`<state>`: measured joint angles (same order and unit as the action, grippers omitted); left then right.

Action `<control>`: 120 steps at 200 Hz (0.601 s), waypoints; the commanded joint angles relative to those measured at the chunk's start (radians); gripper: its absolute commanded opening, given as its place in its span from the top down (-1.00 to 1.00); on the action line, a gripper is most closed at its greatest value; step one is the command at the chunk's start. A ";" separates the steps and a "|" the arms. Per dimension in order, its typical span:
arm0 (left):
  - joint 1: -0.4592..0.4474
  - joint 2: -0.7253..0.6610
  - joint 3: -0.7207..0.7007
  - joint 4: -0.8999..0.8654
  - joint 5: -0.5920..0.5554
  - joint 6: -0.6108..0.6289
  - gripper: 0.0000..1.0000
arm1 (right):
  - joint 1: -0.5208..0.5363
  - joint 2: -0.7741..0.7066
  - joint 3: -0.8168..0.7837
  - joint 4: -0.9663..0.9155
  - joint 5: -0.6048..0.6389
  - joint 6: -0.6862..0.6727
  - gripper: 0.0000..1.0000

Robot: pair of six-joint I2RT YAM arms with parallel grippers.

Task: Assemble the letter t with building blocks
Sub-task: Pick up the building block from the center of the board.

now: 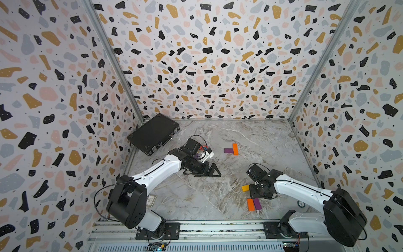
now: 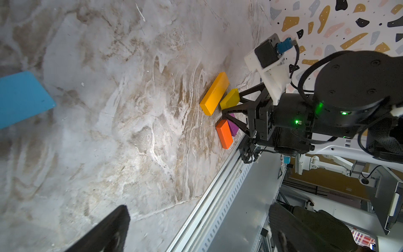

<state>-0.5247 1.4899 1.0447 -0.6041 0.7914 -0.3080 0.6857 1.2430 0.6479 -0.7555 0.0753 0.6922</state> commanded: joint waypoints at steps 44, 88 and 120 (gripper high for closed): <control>-0.002 0.066 0.153 -0.008 0.020 0.045 -0.99 | -0.042 -0.077 0.279 -0.229 0.004 -0.083 -0.15; 0.005 0.161 0.282 -0.059 -0.015 0.097 -0.99 | -0.228 0.190 0.488 -0.146 -0.085 -0.353 -0.15; 0.019 0.244 0.378 -0.105 -0.021 0.114 -0.99 | -0.293 0.347 0.568 -0.017 -0.142 -0.535 -0.16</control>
<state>-0.5194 1.6901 1.3621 -0.6613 0.7765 -0.2348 0.4210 1.5223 1.1576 -0.8471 -0.0071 0.3424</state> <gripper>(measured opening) 0.995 0.637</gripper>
